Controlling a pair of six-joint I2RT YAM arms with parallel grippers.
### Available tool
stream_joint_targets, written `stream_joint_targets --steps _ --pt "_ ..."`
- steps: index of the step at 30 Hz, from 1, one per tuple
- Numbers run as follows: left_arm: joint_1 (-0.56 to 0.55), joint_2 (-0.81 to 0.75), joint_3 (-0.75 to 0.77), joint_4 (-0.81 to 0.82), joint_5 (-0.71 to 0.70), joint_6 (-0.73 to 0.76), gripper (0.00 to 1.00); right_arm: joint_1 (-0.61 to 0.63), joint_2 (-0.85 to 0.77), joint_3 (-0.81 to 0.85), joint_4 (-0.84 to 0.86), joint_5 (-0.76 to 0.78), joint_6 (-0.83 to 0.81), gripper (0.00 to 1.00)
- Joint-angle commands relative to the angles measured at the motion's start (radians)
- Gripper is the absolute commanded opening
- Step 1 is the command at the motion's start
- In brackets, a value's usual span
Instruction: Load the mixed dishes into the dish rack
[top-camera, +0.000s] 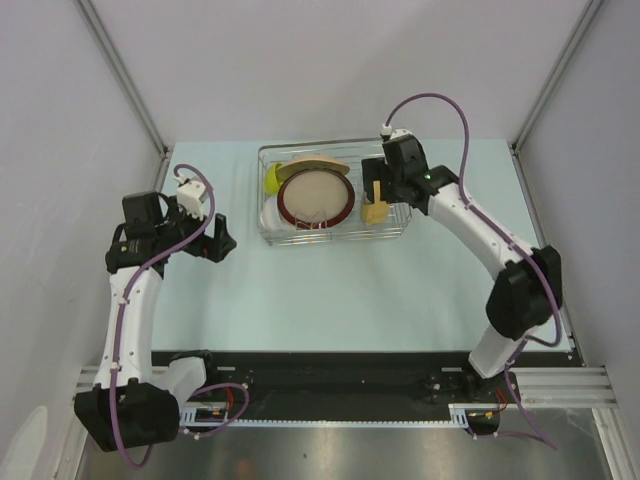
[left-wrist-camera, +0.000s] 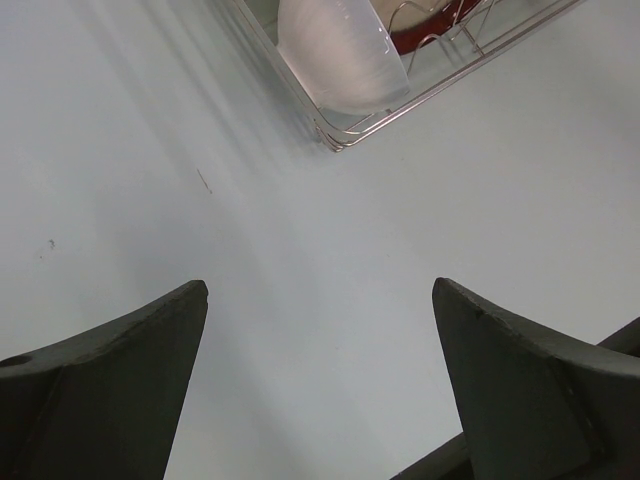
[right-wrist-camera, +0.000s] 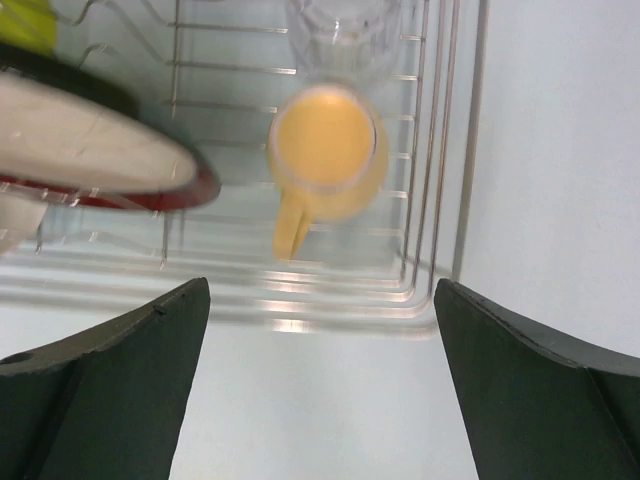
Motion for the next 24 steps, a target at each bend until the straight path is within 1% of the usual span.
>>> stream_joint_targets --steps 1,2,3,4,7,9,10,11,14,18,21,24 --pt "0.011 -0.037 0.036 0.001 -0.009 -0.016 1.00 0.096 -0.272 -0.082 -0.061 0.107 0.016 1.00" --pt "0.011 -0.043 0.021 0.004 -0.011 -0.020 1.00 0.121 -0.305 -0.100 -0.076 0.136 0.031 1.00" --pt "0.011 -0.051 0.010 0.007 -0.014 -0.031 1.00 0.180 -0.335 -0.113 -0.125 0.193 0.047 1.00" --pt "0.009 -0.066 -0.002 0.012 -0.023 -0.039 1.00 0.207 -0.388 -0.138 -0.150 0.216 0.068 1.00" --pt "0.009 -0.086 -0.037 0.030 -0.032 -0.063 1.00 0.323 -0.471 -0.178 -0.247 0.296 0.145 1.00" --pt "0.009 -0.092 -0.042 0.024 -0.029 -0.077 1.00 0.366 -0.520 -0.234 -0.279 0.321 0.203 1.00" --pt "0.009 -0.095 -0.040 0.023 -0.029 -0.080 1.00 0.399 -0.572 -0.252 -0.281 0.315 0.222 1.00" --pt "0.009 -0.103 -0.036 0.017 -0.027 -0.082 1.00 0.411 -0.599 -0.296 -0.276 0.308 0.238 1.00" --pt "0.009 -0.120 -0.019 -0.006 -0.027 -0.083 1.00 0.449 -0.686 -0.359 -0.244 0.292 0.291 1.00" --pt "0.009 -0.146 -0.011 -0.032 -0.027 -0.083 1.00 0.498 -0.726 -0.425 -0.227 0.325 0.346 1.00" --pt "0.009 -0.160 -0.023 -0.036 -0.027 -0.088 1.00 0.549 -0.726 -0.445 -0.231 0.385 0.366 1.00" --pt "0.009 -0.160 -0.028 -0.043 -0.029 -0.091 1.00 0.568 -0.726 -0.455 -0.236 0.407 0.372 1.00"
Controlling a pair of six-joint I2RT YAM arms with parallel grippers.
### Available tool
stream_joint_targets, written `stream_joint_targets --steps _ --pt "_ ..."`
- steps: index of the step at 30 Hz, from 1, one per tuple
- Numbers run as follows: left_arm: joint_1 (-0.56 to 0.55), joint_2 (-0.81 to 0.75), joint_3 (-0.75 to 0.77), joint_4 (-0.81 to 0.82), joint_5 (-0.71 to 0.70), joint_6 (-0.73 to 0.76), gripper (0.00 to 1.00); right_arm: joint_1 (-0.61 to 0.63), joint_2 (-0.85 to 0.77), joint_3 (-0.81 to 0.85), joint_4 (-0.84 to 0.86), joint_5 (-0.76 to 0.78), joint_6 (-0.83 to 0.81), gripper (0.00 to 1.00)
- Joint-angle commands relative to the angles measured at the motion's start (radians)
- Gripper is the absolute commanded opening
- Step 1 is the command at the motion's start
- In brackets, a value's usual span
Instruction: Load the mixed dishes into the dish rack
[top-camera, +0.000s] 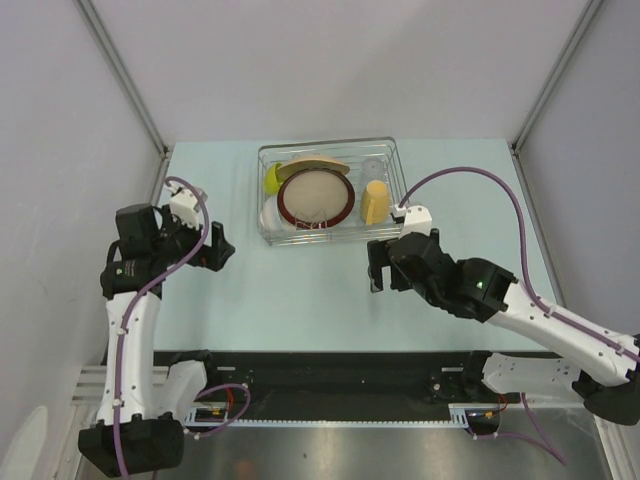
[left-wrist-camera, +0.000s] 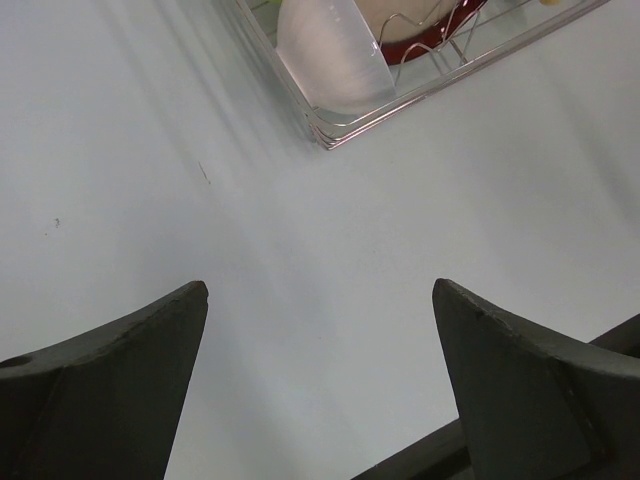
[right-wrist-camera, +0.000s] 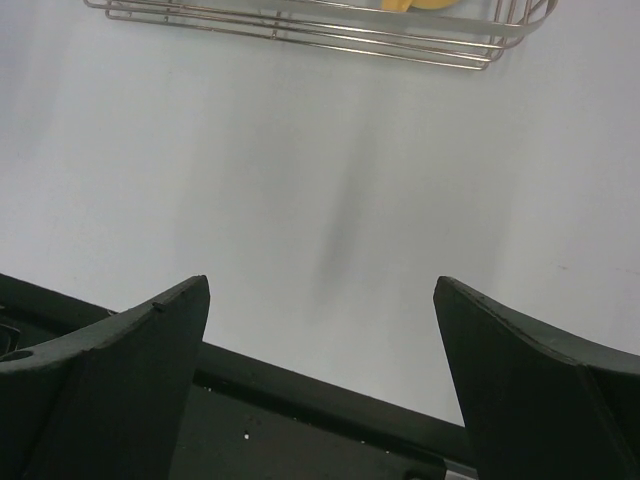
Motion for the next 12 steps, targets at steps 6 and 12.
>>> stream_joint_targets --steps 6,12 --pt "0.009 -0.005 0.030 -0.010 0.003 -0.042 1.00 0.024 -0.036 -0.015 0.027 0.089 0.044 1.00" --pt "0.009 0.012 0.039 -0.007 0.005 -0.050 1.00 0.020 -0.040 -0.016 0.033 0.097 0.018 1.00"
